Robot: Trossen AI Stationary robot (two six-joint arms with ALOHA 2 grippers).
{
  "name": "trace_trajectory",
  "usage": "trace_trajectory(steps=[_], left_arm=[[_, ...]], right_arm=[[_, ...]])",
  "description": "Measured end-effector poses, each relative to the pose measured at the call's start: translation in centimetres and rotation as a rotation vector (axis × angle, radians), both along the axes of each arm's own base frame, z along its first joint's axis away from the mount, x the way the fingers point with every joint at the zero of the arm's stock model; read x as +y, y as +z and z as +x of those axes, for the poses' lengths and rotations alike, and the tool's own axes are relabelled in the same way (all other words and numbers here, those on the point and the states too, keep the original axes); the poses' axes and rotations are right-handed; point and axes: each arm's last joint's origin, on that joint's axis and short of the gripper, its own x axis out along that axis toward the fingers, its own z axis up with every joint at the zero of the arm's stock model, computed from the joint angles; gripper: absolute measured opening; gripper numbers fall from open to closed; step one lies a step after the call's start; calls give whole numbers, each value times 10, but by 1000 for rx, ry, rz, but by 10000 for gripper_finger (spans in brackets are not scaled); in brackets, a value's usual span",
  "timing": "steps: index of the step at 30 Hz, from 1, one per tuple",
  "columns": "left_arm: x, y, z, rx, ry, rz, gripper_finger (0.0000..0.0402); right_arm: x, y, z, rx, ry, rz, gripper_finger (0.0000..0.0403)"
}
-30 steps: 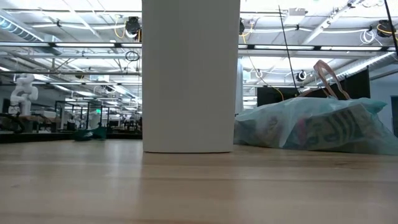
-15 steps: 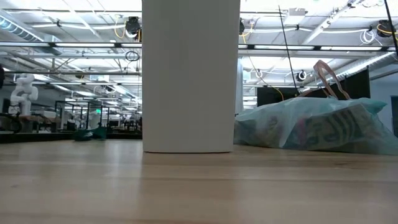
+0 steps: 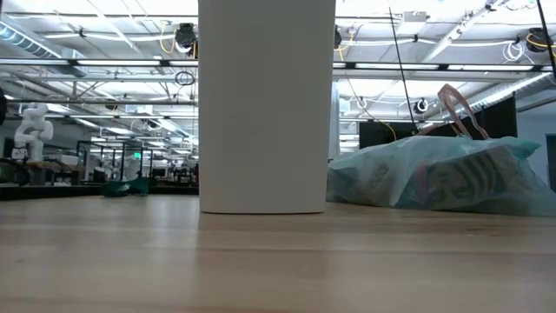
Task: Place trash/remove bag and relplace
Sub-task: Insert the blue trash bag into the white trash bin
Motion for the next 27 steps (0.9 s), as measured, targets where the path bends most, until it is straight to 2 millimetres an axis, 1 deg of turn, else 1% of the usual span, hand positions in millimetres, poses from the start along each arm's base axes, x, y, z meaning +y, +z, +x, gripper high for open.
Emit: trace_trajectory(steps=[3,6,9,14,17,21,24,27], left_arm=[[-3,-1,7,-8,-25,-22,0],[-6,-6,20,2,-56,-53,0],[-8,-11,33,8,-84,-93,0],[-13,-14,48,-37,-150,-165,0],[-16,-12,50,-74,-182,-189,0],[-16,-9,46,-89,-190,-206,0],[-14,-11,45,-58,-167,-188,0],[-5,-17,46,23,-83,-119,0]], right_arm=[[-3,5,-14,-34,0,0,98],[-4,5,-20,-35,14,0,98],[-3,3,-20,-16,49,7,98],[-1,-2,-13,31,57,1,98],[-1,-2,-13,33,56,-2,98],[-1,-2,-13,31,57,3,98],[1,-3,-11,33,139,7,98],[4,-4,-5,41,194,28,98]])
